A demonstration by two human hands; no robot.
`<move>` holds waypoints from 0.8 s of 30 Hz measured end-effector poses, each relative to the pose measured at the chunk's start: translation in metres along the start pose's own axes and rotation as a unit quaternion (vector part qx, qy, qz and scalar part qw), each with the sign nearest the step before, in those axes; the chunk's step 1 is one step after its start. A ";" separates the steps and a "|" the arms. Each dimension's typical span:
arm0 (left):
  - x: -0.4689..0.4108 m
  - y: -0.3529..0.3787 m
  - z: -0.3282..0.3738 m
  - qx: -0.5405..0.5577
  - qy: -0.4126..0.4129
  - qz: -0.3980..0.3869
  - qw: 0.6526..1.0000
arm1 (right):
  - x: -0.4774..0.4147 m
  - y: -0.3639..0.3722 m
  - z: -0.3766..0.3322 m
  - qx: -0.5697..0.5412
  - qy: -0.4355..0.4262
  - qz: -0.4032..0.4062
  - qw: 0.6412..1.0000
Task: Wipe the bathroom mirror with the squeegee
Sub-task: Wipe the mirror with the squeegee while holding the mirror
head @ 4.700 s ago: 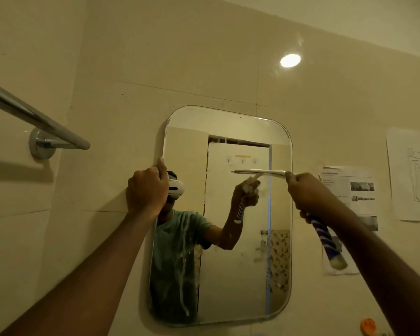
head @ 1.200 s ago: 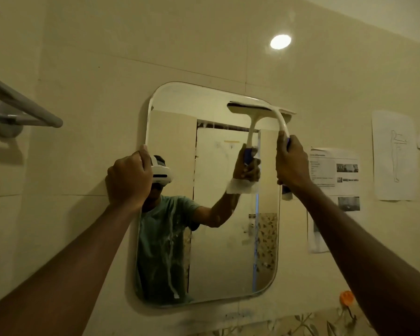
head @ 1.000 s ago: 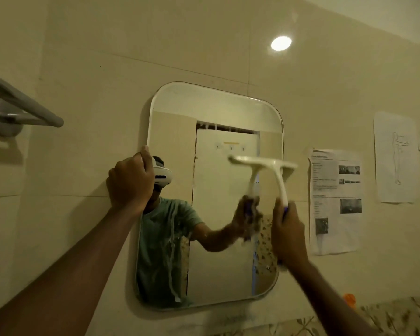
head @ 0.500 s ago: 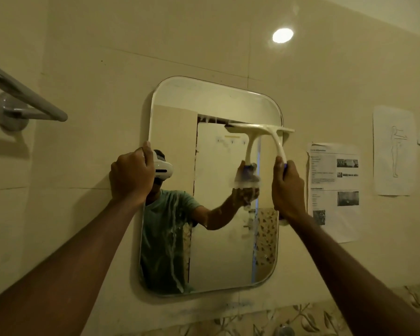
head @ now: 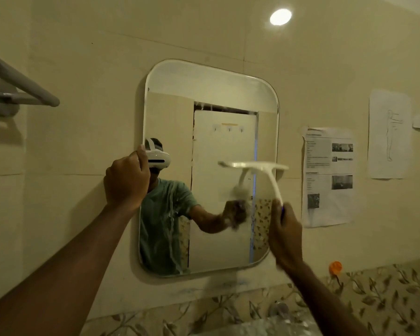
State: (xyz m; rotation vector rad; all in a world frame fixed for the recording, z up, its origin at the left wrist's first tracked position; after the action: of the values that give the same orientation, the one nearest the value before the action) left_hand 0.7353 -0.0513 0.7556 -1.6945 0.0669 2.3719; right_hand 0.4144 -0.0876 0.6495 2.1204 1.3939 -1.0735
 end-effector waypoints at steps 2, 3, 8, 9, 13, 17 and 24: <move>0.010 0.002 -0.005 -0.001 0.007 -0.004 1.000 | -0.032 -0.004 -0.019 -0.014 -0.020 0.009 1.000; 0.014 0.003 -0.007 -0.003 0.009 -0.004 1.000 | -0.039 -0.003 -0.024 -0.009 -0.026 0.016 0.999; 0.020 0.003 -0.007 -0.017 0.011 0.003 1.000 | 0.024 0.016 0.031 0.047 0.031 -0.002 0.998; 0.020 0.003 -0.007 -0.019 0.012 0.007 1.000 | 0.048 0.019 0.046 0.059 0.052 -0.010 0.997; 0.022 0.005 -0.008 -0.024 0.011 0.009 1.000 | 0.109 0.020 0.069 0.087 0.118 -0.029 0.989; 0.024 0.004 -0.008 -0.029 0.009 -0.002 1.000 | 0.094 0.005 0.037 0.056 0.061 -0.018 0.996; 0.037 0.003 -0.012 -0.041 0.003 -0.021 0.999 | -0.004 -0.005 0.001 0.025 -0.001 -0.008 1.000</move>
State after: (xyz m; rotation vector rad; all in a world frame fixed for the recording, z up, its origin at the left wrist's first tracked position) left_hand 0.7343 -0.0505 0.7168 -1.7225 -0.0640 2.3695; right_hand 0.4082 -0.0886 0.6522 2.1443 1.3998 -1.1279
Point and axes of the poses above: each hand's wrist, its own x-axis away from the middle knuckle, its own y-axis out of the palm, z = x × y, the point moved 4 cm from there along -x, towards the middle knuckle, and after that the axes turned 3 degrees about -z, right-handed, at the moved point
